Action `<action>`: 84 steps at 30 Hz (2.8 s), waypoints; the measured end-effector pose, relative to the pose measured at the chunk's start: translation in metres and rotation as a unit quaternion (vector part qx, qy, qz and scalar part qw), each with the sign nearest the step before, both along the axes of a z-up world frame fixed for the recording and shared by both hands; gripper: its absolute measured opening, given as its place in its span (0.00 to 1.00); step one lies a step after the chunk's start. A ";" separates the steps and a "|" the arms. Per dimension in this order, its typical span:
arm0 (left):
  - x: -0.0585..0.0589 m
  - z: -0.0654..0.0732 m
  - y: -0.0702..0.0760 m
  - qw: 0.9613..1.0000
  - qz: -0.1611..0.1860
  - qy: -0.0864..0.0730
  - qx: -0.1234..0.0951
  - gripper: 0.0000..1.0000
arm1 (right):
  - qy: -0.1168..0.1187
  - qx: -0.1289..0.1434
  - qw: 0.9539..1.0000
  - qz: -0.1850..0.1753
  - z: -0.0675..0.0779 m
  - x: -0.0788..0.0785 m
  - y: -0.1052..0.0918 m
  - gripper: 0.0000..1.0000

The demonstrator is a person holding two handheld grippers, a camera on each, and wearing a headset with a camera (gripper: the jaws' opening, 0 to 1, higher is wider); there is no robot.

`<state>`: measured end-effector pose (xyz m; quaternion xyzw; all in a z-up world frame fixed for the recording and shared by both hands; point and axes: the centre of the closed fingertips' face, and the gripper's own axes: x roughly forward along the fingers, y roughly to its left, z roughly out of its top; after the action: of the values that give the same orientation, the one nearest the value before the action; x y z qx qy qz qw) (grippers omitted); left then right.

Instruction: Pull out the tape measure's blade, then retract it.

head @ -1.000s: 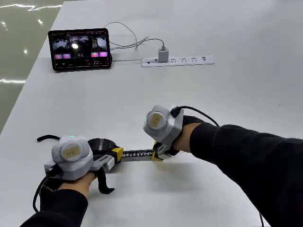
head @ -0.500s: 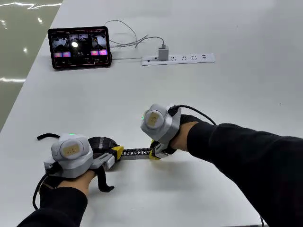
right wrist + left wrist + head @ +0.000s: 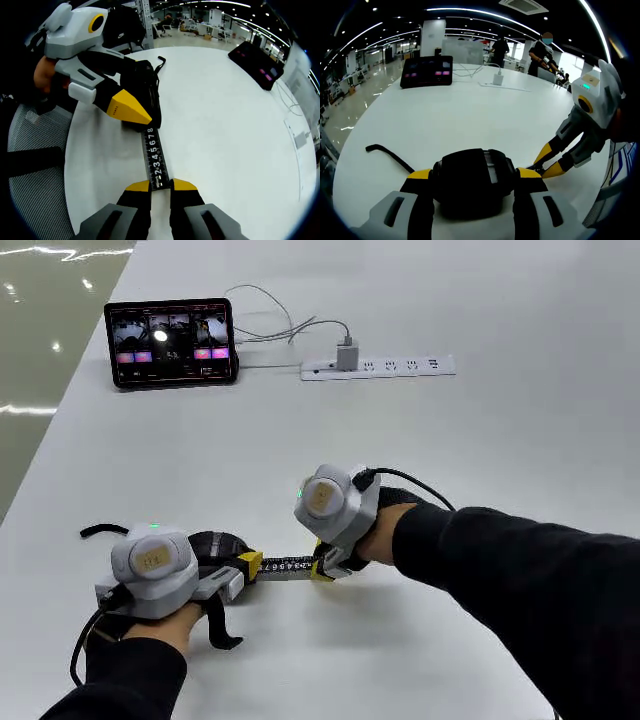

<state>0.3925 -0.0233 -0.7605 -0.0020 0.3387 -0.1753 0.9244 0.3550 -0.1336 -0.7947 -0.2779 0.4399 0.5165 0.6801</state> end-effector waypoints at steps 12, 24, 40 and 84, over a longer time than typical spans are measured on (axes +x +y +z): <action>0.000 0.000 0.000 1.000 -0.002 0.001 0.000 0.59 | -0.003 0.020 1.000 0.005 0.000 0.000 0.007 0.09; 0.000 0.000 0.001 1.000 0.000 0.002 -0.003 0.59 | -0.003 0.039 0.999 0.004 0.001 0.002 0.015 0.09; 0.001 0.000 0.001 1.000 0.002 0.001 -0.004 0.59 | -0.001 0.053 0.999 -0.002 0.002 0.004 0.023 0.09; 0.000 0.000 0.000 1.000 0.003 0.004 -0.007 0.59 | -0.004 0.065 0.998 0.002 0.001 0.006 0.042 0.10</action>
<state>0.3922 -0.0230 -0.7609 -0.0104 0.3412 -0.1747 0.9236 0.3611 -0.0917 -0.7933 -0.2358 0.4021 0.5439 0.6978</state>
